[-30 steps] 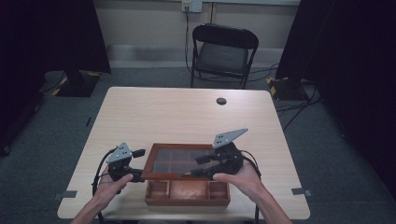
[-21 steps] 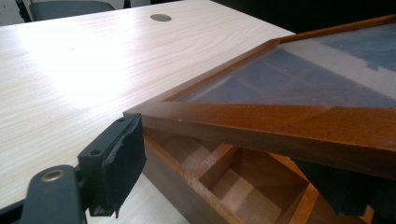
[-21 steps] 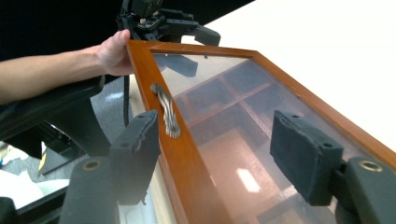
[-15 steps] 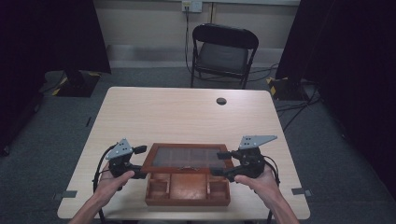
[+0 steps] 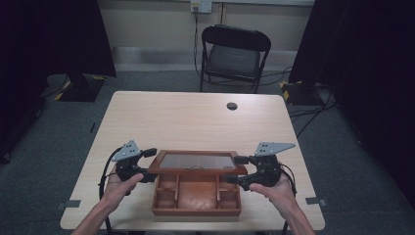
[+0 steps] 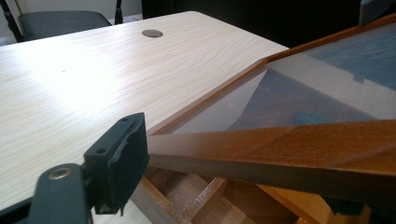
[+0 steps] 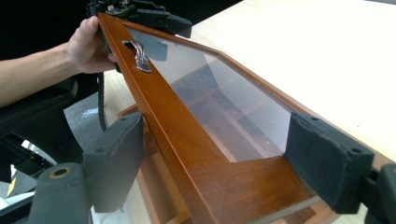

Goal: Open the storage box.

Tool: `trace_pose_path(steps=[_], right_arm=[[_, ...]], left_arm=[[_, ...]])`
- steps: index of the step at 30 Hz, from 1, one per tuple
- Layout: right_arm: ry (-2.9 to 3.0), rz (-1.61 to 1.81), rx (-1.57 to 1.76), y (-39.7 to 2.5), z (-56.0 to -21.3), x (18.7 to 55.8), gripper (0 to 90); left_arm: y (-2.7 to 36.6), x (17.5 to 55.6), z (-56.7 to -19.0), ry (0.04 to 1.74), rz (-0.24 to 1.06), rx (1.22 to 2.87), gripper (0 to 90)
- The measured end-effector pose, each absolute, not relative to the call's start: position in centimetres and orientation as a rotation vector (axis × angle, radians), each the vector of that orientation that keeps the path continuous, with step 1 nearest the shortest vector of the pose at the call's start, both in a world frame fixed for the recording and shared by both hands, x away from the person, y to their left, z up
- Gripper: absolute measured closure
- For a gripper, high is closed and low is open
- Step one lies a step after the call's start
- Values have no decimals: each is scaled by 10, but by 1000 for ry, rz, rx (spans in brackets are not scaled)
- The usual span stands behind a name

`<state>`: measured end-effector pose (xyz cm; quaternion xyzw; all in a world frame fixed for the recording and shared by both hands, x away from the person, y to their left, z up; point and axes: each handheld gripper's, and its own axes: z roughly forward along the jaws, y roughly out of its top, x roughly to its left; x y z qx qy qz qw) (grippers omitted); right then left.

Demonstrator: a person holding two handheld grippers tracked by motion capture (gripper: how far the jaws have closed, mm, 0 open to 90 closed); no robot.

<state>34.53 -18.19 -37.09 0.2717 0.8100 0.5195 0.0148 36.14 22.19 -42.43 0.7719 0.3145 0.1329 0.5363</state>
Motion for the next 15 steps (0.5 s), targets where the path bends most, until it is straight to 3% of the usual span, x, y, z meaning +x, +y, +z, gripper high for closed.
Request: trace_pose_path(steps=[15], right_arm=[[2474, 1563, 858, -187, -370, 349, 237]], left_arm=[[220, 364, -417, 724, 311, 1842, 259]])
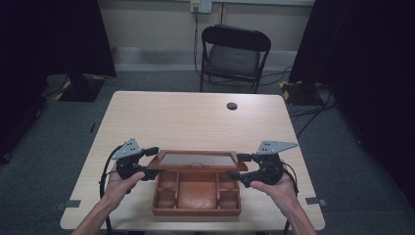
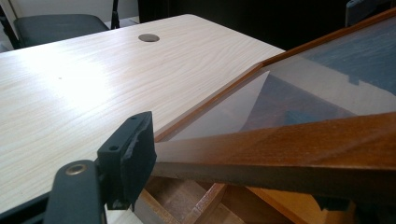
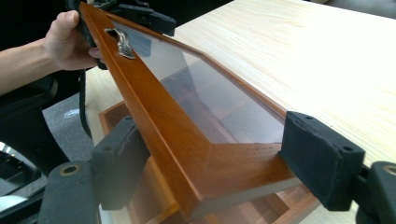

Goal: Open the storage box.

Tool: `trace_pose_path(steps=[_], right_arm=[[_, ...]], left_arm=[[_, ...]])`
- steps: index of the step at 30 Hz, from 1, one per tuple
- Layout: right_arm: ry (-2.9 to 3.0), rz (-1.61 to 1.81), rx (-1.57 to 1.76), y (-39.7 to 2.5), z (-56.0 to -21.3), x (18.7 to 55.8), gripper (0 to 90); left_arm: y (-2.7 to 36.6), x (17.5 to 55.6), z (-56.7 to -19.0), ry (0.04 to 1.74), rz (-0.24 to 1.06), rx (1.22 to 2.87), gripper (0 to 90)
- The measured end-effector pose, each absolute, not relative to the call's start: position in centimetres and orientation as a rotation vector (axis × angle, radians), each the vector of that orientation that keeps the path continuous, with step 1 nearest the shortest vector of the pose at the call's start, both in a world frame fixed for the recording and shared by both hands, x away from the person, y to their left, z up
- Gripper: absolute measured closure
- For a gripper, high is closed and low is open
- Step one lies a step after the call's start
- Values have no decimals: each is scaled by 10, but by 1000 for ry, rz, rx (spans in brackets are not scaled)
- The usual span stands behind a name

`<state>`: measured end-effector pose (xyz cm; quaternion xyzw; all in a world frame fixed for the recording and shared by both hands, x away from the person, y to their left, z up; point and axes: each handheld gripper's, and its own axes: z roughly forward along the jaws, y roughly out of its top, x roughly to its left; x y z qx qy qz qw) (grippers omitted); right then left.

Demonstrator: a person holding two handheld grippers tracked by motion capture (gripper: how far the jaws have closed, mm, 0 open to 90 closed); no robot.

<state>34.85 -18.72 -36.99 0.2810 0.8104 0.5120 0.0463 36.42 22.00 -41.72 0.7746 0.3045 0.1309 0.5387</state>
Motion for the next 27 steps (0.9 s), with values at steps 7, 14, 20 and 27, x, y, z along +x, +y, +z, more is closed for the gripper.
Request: trace_pose_path(steps=[7, 14, 20, 27], right_arm=[[2441, 1590, 881, -193, -375, 357, 265], [2421, 1607, 904, -196, -379, 367, 317], [2403, 1625, 903, -196, -378, 371, 374], [2386, 1639, 908, -196, -373, 379, 389]], left_arm=[[220, 368, -415, 714, 303, 1837, 296], [221, 369, -414, 705, 297, 1822, 347], [220, 372, -410, 700, 309, 1822, 372], [220, 377, -405, 709, 284, 1806, 403]])
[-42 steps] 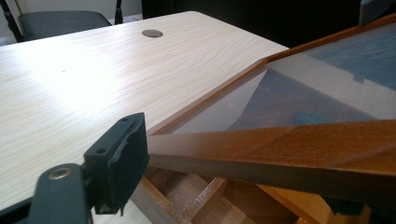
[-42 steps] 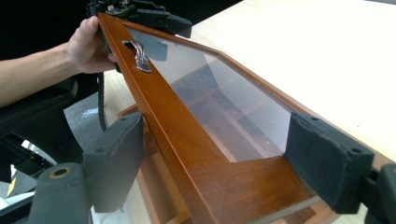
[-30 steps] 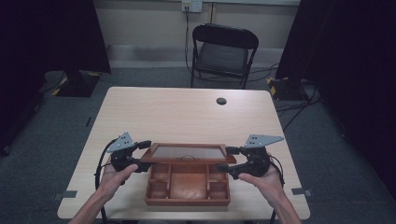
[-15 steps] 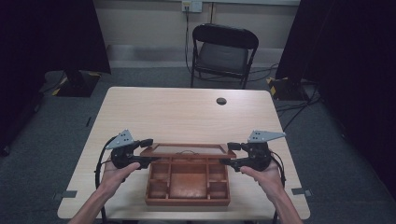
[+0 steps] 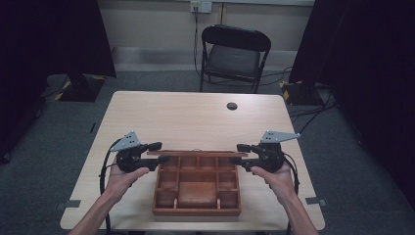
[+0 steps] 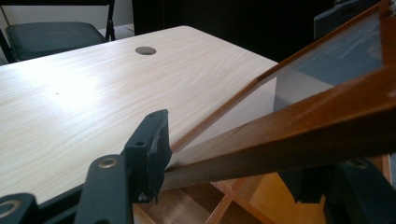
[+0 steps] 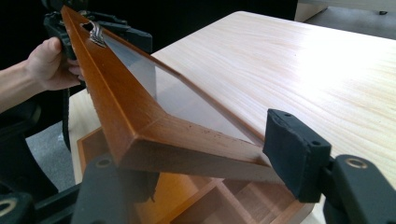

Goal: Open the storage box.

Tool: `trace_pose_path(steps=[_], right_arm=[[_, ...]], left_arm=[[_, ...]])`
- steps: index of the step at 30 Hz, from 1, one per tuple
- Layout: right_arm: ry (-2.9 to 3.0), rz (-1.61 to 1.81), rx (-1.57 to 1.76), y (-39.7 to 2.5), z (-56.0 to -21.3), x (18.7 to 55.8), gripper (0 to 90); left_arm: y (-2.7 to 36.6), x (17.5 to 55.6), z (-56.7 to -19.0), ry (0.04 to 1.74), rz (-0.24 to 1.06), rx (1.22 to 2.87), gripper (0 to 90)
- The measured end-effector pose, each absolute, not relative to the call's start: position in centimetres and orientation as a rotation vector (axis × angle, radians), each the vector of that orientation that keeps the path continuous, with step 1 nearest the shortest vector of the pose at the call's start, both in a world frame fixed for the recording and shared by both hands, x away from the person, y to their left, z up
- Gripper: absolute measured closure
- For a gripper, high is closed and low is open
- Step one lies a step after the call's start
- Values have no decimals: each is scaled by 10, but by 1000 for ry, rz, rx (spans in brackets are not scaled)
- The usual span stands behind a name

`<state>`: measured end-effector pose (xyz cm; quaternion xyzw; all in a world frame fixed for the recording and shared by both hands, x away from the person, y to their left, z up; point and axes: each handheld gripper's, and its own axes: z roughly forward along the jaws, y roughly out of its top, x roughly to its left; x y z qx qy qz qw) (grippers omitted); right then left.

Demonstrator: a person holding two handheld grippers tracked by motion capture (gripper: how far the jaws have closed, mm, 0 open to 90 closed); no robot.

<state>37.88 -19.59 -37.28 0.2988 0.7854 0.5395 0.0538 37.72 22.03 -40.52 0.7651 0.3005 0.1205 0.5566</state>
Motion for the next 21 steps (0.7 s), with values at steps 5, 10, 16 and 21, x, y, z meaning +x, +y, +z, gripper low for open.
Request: trace_pose_path(steps=[5, 10, 16, 21], right_arm=[[2351, 1698, 925, -197, -374, 386, 386], [2326, 1704, 936, -199, -375, 391, 400], [2304, 1704, 952, -201, -379, 398, 471], [2289, 1711, 948, -199, -382, 403, 487]], left_arm=[[222, 382, -404, 719, 278, 1787, 422], [222, 387, -399, 708, 281, 1805, 448], [224, 393, -401, 721, 265, 1769, 458], [224, 396, -401, 736, 254, 1746, 460]])
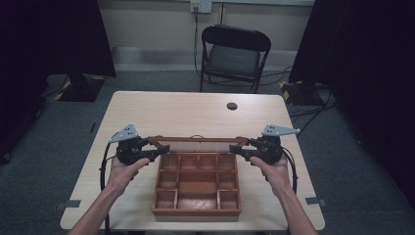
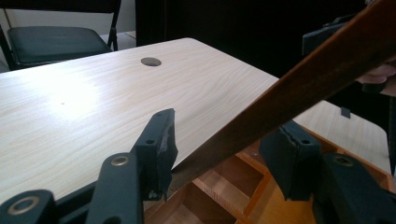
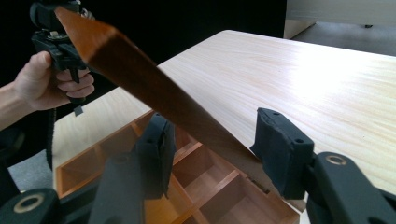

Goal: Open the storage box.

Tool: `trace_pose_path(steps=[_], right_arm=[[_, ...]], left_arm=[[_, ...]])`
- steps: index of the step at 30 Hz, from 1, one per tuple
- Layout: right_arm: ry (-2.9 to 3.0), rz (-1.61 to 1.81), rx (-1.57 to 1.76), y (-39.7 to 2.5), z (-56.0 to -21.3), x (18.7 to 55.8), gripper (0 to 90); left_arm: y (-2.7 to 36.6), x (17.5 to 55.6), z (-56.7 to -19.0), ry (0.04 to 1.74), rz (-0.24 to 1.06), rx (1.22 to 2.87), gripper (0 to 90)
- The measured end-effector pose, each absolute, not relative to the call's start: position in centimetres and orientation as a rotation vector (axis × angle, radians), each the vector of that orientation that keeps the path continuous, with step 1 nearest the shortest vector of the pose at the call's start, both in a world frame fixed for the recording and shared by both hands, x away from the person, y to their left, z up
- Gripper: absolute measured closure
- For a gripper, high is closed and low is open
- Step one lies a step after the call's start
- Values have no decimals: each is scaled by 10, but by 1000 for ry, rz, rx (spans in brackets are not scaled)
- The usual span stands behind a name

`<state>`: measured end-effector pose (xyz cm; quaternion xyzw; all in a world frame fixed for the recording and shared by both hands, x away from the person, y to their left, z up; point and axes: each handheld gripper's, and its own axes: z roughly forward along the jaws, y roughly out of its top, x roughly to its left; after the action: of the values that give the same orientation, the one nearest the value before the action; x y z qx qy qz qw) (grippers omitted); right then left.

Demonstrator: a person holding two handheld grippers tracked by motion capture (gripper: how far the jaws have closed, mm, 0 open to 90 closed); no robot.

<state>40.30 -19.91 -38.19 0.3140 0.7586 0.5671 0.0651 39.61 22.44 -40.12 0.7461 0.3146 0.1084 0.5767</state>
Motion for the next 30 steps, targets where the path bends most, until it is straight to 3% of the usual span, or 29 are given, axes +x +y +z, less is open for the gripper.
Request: trace_pose_path(steps=[30], right_arm=[[2332, 1595, 1044, -190, -413, 433, 508]], left_arm=[[227, 415, -416, 795, 252, 1757, 510]])
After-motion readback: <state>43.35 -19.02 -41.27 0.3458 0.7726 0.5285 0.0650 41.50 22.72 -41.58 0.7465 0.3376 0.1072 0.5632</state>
